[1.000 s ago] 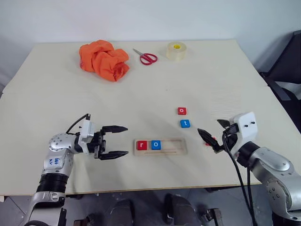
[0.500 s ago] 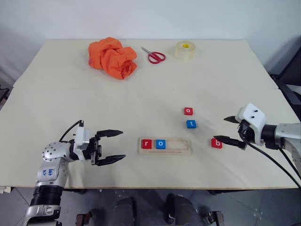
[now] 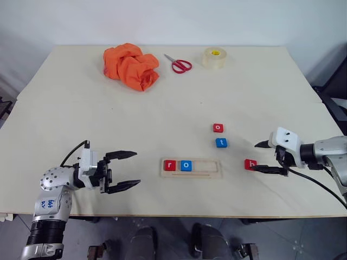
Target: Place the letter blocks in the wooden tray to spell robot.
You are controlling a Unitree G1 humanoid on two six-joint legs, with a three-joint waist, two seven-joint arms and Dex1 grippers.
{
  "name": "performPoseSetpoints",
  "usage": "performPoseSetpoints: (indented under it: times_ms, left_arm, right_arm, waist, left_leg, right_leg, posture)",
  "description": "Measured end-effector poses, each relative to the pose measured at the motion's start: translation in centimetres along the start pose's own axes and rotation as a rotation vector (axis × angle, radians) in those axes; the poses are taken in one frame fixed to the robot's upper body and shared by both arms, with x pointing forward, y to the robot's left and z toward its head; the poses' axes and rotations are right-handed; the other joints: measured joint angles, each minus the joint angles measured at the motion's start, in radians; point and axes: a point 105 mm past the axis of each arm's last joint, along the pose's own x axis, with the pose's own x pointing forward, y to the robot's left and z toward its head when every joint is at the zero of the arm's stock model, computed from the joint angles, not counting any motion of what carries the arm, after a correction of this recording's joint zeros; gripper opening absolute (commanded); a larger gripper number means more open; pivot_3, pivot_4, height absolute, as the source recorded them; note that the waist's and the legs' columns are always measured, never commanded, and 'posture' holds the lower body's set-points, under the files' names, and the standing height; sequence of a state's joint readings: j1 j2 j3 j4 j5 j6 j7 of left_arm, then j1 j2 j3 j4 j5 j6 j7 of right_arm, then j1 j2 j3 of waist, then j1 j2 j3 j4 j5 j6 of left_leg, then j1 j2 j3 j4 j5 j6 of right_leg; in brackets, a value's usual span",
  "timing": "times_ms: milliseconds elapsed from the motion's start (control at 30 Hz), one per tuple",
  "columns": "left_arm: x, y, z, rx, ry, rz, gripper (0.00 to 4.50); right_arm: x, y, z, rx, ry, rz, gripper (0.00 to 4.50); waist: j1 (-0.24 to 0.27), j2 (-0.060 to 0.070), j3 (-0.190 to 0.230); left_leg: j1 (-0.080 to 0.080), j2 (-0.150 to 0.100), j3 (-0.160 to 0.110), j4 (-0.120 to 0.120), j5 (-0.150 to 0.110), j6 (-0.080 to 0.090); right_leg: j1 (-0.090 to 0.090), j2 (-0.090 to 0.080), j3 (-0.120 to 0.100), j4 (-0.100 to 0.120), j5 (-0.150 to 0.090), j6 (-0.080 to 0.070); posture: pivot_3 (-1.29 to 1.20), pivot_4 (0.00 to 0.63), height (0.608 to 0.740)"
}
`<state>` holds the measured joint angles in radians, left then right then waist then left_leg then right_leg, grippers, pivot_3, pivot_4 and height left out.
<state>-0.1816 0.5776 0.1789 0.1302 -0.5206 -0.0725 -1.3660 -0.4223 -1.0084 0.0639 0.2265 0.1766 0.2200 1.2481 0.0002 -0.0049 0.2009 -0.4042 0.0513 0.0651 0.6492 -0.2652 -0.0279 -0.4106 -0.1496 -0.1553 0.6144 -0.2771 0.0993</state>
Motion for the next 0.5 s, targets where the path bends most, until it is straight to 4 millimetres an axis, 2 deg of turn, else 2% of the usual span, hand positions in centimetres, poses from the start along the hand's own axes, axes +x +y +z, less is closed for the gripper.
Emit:
performPoseSetpoints:
  times_ms: [200, 500]
  left_arm:
    - [0.0, 0.1, 0.0, -0.005, 0.001, 0.005, 4.50]
    - [0.1, 0.4, 0.3, 0.008, -0.002, 0.008, 4.50]
  right_arm:
    - [0.7, 1.3, -0.5, 0.021, 0.016, 0.045, 4.49]
    - [1.1, 1.7, -0.1, 0.017, 0.007, 0.047, 4.49]
  waist:
    - [0.000, 0.000, 0.000]
    - [-0.002, 0.000, 0.000]
  left_leg:
    - [0.000, 0.000, 0.000, 0.000, 0.000, 0.000]
    - [0.001, 0.001, 0.001, 0.000, 0.000, 0.000]
  right_leg:
    - [0.000, 0.000, 0.000, 0.000, 0.000, 0.000]
    - [0.000, 0.000, 0.000, 0.001, 0.000, -0.001]
  posture:
    - [0.00, 0.150, 0.740]
    - [0.00, 0.150, 0.740]
